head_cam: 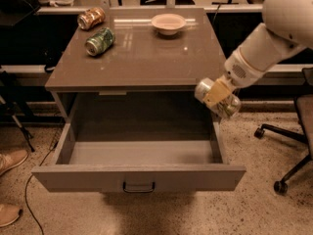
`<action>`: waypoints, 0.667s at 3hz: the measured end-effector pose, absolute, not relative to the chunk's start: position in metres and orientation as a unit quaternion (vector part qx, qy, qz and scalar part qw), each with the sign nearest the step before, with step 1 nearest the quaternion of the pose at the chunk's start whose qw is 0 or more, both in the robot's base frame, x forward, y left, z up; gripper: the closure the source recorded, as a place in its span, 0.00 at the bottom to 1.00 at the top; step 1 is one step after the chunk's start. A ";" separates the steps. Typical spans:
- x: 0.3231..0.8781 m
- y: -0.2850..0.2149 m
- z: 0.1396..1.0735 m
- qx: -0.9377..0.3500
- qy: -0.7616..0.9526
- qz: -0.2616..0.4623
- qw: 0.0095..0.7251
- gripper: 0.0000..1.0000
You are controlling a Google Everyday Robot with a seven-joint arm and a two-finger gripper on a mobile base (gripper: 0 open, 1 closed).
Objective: Place 7up can into top drawer
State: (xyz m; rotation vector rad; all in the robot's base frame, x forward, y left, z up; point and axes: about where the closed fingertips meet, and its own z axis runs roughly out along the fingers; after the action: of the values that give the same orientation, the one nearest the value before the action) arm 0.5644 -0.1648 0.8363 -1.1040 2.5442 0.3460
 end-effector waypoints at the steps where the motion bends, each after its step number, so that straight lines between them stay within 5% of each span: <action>1: 0.548 -0.149 0.783 -0.391 0.900 0.140 0.135 1.00; 2: 0.552 -0.103 0.719 -0.421 0.887 0.162 0.104 0.98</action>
Offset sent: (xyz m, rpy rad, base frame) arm -0.0081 0.0859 -0.1619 0.0235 0.1885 0.1447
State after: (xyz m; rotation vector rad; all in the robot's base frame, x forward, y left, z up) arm 0.5516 -0.1029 0.7186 -1.2401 2.6138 0.4779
